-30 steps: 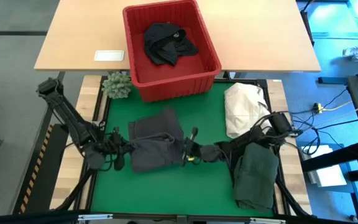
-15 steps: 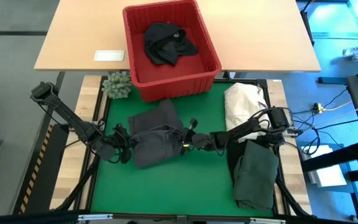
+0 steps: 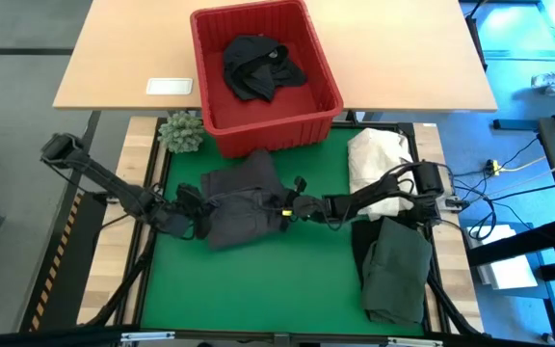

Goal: Fold laundry
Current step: Fold the gray pants

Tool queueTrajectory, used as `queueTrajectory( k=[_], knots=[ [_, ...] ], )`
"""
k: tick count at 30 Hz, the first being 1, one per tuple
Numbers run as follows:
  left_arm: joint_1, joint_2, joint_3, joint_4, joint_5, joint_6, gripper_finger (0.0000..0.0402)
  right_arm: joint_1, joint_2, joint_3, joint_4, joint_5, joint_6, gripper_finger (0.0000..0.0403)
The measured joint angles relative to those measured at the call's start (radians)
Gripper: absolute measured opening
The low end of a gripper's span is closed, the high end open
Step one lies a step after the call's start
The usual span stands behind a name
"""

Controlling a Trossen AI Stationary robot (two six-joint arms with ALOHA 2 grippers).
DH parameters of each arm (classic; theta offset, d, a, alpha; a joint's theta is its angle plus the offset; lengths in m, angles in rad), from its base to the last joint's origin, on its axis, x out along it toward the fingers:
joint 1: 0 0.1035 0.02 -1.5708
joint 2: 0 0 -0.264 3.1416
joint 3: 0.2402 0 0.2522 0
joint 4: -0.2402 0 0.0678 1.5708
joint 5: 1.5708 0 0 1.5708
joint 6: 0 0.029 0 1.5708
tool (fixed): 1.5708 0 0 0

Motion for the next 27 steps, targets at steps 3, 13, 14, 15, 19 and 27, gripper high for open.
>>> queueTrajectory(
  k=[3,13,14,15,19,27],
  knots=[
    [0.040,0.002,0.000,-0.002,0.096,0.001,0.0024,0.002,0.005,-0.001,-0.006,-0.031,0.000,0.0000],
    [0.044,0.088,0.002,0.068,0.458,-0.027,0.0024,0.099,0.009,0.001,-0.136,-0.206,0.019,0.0000],
    [0.030,0.101,0.002,0.095,0.485,-0.029,0.0024,0.121,0.009,0.000,-0.139,-0.220,0.025,0.0000],
    [0.013,0.113,0.002,0.126,0.508,-0.032,0.0024,0.145,0.009,0.000,-0.142,-0.230,0.038,0.0000],
    [-0.080,0.165,0.001,0.286,0.568,-0.052,0.0024,0.263,0.009,0.000,-0.129,-0.249,0.095,0.0000],
    [-0.283,0.204,0.055,0.589,0.441,0.077,0.0024,0.477,-0.017,0.003,0.095,-0.220,0.042,0.0000]
  ],
)
